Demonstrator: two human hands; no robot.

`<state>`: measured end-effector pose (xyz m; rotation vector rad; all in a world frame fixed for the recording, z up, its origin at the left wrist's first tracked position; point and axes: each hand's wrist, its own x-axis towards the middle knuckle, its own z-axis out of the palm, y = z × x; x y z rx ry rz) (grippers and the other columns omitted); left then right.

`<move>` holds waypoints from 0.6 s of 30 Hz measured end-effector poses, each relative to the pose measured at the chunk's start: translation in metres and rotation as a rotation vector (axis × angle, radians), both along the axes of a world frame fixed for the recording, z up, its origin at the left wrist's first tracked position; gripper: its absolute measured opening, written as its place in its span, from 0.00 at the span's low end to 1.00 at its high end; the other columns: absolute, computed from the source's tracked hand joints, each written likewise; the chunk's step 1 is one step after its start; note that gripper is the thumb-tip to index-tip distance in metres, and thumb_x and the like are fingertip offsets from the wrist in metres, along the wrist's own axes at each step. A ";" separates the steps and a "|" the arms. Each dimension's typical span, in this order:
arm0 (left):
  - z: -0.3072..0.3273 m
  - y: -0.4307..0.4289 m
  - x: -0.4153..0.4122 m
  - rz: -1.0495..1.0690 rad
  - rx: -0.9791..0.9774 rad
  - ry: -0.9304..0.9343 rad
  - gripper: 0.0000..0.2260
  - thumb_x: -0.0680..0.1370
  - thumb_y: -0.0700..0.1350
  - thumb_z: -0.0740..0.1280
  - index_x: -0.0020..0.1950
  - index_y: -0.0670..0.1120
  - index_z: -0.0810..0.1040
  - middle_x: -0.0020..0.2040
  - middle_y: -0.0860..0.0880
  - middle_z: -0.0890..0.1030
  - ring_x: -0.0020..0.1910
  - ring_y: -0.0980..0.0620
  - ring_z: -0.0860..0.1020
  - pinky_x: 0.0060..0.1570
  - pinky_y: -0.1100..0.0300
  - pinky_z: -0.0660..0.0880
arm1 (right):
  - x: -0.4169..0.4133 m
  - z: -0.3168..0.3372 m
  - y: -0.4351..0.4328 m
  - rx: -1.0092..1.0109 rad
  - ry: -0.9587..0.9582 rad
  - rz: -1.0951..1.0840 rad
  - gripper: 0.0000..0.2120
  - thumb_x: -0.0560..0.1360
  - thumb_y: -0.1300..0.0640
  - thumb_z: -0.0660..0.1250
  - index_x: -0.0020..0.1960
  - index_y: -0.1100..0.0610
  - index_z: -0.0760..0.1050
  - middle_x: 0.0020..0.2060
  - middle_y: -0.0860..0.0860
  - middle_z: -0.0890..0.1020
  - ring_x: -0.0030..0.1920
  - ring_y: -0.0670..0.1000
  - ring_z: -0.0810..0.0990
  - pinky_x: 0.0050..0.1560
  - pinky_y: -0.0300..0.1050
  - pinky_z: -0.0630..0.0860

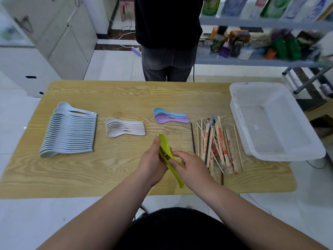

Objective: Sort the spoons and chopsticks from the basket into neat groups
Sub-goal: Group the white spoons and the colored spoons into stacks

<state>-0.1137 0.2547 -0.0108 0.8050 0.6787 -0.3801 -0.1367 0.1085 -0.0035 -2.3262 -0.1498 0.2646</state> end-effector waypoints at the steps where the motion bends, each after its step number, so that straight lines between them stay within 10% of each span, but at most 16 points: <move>1: 0.001 -0.009 -0.002 -0.011 0.046 -0.012 0.16 0.83 0.52 0.63 0.59 0.39 0.76 0.46 0.41 0.80 0.46 0.44 0.80 0.48 0.49 0.78 | -0.002 -0.002 -0.007 -0.021 0.007 0.024 0.15 0.80 0.45 0.66 0.65 0.44 0.79 0.43 0.40 0.73 0.44 0.38 0.72 0.44 0.34 0.65; 6: 0.001 -0.048 -0.011 0.071 0.243 0.067 0.04 0.79 0.33 0.62 0.46 0.41 0.73 0.38 0.43 0.76 0.33 0.48 0.74 0.36 0.54 0.70 | -0.008 -0.009 -0.035 -0.057 0.194 0.041 0.16 0.79 0.39 0.64 0.55 0.52 0.76 0.47 0.49 0.76 0.48 0.50 0.76 0.43 0.45 0.68; 9: -0.001 -0.062 -0.009 0.211 0.115 0.105 0.04 0.80 0.33 0.59 0.51 0.40 0.69 0.33 0.44 0.74 0.29 0.49 0.75 0.37 0.53 0.74 | -0.011 -0.010 -0.053 0.339 0.660 -0.118 0.22 0.79 0.37 0.62 0.55 0.57 0.77 0.48 0.54 0.83 0.48 0.54 0.82 0.51 0.51 0.79; 12: -0.006 -0.076 -0.012 0.260 0.101 0.123 0.06 0.81 0.33 0.58 0.56 0.41 0.68 0.32 0.45 0.73 0.27 0.50 0.74 0.38 0.54 0.76 | -0.019 -0.016 -0.073 0.789 0.987 -0.168 0.21 0.82 0.43 0.61 0.55 0.61 0.78 0.39 0.56 0.83 0.35 0.52 0.81 0.38 0.48 0.80; 15: -0.006 -0.091 -0.022 0.284 0.154 0.152 0.04 0.81 0.34 0.58 0.51 0.39 0.71 0.31 0.45 0.74 0.26 0.50 0.75 0.37 0.55 0.75 | -0.021 -0.019 -0.084 0.823 0.927 -0.081 0.13 0.81 0.47 0.65 0.51 0.58 0.78 0.37 0.53 0.80 0.30 0.49 0.76 0.31 0.44 0.74; 18: -0.007 -0.097 -0.026 0.332 0.165 0.161 0.08 0.81 0.33 0.58 0.59 0.39 0.70 0.37 0.43 0.73 0.32 0.49 0.74 0.38 0.54 0.77 | -0.018 -0.018 -0.091 0.425 0.648 0.173 0.04 0.79 0.51 0.67 0.49 0.52 0.77 0.34 0.47 0.80 0.31 0.46 0.77 0.33 0.44 0.76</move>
